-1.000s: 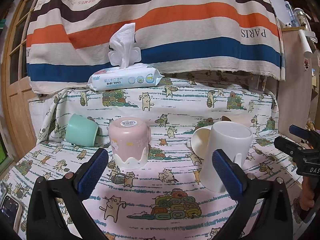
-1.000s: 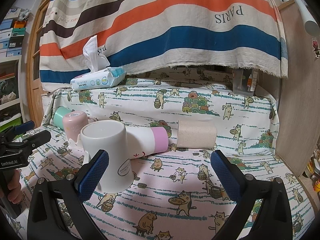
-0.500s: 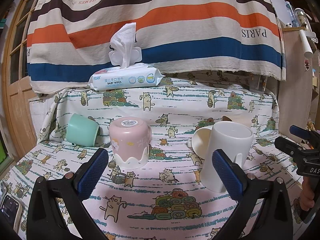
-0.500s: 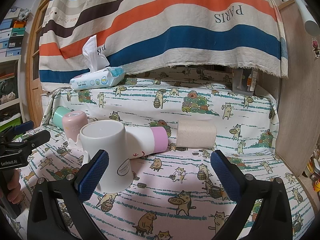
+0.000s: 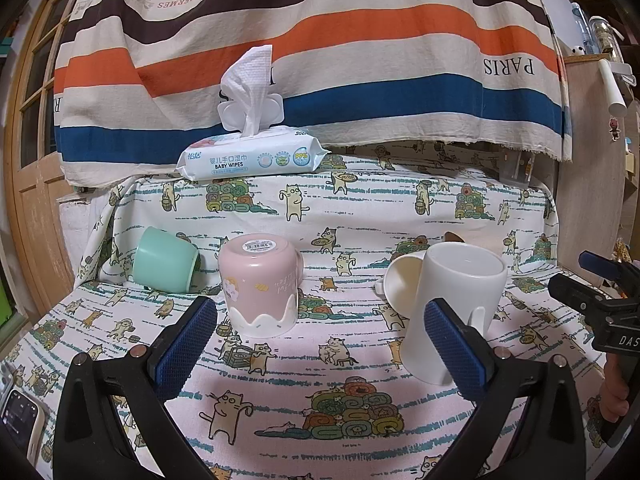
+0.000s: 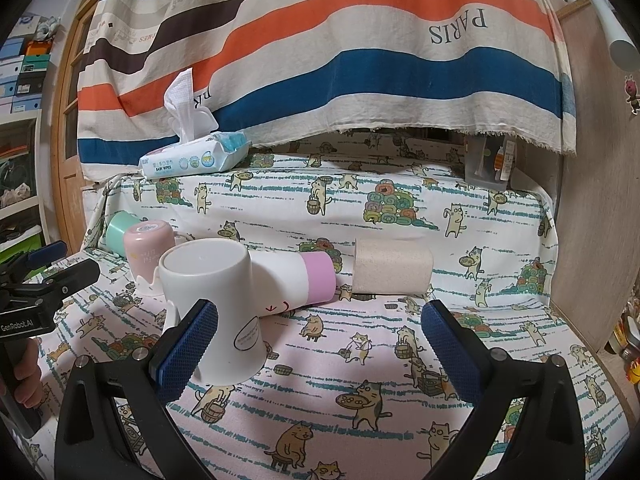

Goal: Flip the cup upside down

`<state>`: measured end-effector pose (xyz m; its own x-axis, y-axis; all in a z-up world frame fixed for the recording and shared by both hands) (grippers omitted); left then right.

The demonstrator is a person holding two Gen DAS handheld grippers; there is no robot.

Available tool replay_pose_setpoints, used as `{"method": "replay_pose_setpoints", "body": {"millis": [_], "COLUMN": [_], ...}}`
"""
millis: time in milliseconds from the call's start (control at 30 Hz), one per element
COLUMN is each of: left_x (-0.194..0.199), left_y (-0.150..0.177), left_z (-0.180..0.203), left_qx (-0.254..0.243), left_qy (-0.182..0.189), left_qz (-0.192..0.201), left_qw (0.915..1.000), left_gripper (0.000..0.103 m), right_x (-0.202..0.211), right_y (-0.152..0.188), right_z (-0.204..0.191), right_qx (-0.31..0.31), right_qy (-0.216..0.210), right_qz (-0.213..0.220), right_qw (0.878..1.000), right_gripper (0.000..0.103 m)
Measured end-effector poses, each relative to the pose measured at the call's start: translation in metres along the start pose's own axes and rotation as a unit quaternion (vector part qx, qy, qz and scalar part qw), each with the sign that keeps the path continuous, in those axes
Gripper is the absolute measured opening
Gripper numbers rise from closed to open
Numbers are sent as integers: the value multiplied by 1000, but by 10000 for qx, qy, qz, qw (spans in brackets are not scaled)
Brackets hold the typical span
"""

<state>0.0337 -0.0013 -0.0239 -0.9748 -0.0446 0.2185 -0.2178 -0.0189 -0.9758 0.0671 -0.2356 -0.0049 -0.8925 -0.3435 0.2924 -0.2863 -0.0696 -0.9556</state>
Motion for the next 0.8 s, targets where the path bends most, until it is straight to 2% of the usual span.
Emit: {"method": "replay_pose_setpoints", "body": {"millis": [800], "left_x": [0], "left_y": [0], "left_z": [0], "left_qx": [2], "left_qy": [1], "left_qz": [-4], "left_qw": [10000], "left_gripper": [103], "right_x": [-1], "right_y": [0], "right_z": [0], "right_qx": [1], "right_qy": [4], "right_qz": [-8], "right_qw": [10000], "right_gripper": [102]}}
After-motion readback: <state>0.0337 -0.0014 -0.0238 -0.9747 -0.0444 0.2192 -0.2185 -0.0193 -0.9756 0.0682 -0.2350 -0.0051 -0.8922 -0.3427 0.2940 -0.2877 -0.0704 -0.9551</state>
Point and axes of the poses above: each gripper's, at about its wrist camera, not at the fingertips, and x roughly against the way its jaws point, z to its right, y to its underside, the point moved 9 cm from there along -x, roughly the way its jaws point, and after that the axes turned 7 degrees about z, right-handed, at the moved point
